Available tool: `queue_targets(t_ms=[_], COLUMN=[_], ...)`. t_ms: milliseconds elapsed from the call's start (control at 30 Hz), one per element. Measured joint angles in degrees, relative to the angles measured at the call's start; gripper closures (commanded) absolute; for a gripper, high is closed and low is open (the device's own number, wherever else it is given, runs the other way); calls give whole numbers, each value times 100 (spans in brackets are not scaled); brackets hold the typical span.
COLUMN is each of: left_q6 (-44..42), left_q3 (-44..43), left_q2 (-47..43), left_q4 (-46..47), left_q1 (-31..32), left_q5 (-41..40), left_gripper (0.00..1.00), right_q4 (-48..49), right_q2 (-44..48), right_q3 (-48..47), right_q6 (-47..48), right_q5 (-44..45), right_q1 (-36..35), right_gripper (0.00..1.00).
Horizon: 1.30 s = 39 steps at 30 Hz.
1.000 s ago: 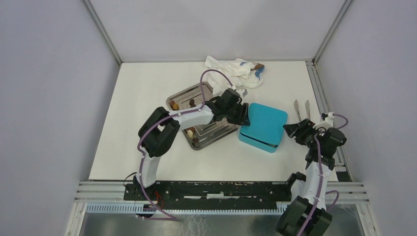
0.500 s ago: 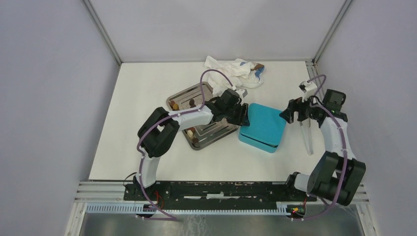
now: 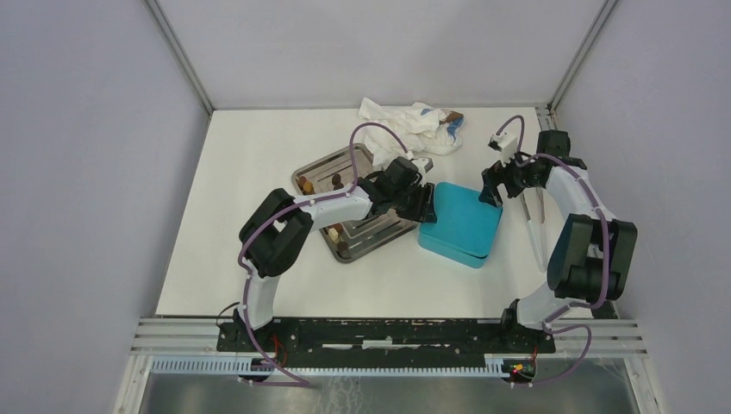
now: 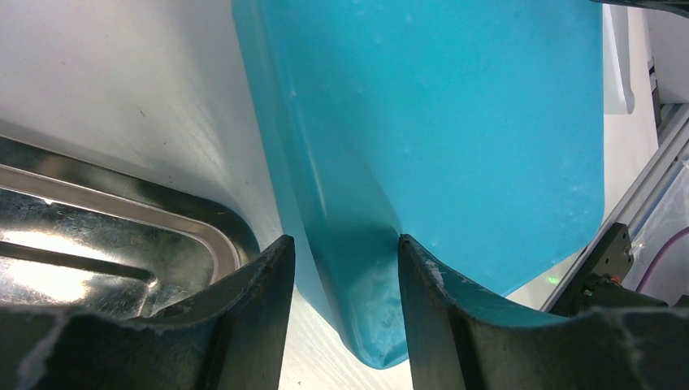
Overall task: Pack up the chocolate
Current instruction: Close the box lid on the packing box.
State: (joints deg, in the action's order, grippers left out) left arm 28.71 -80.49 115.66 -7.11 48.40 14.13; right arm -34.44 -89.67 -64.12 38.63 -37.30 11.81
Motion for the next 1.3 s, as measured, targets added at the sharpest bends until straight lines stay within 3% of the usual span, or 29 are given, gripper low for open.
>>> queue_targets(t_ms=[333, 733, 833, 1033, 1100, 1300], left_q6=[-26, -33, -39, -109, -127, -149], left_q3=[0, -90, -140, -264, -328, -518], left_q2=[-2, 0, 0, 2, 7, 81], left_q4=[-13, -136, -157, -232, -278, -376], left_q1=[0, 0, 0, 0, 0, 0], left_q5=[131, 138, 138, 140, 140, 107], left_gripper=[41, 41, 40, 38, 38, 38], right_q4=[-527, -168, -50, 356, 457, 636], right_q2=[-459, 811, 1322, 2450, 2459, 1615], right_q3=[-44, 514, 704, 1504, 1757, 2463], right_q6=[529, 140, 31, -369, -568, -1110], right_q5=[31, 1154, 1128, 1128, 1128, 1016], right_q1=[-120, -92, 26, 575, 883, 1150], right_gripper=[18, 12, 14, 53, 61, 69])
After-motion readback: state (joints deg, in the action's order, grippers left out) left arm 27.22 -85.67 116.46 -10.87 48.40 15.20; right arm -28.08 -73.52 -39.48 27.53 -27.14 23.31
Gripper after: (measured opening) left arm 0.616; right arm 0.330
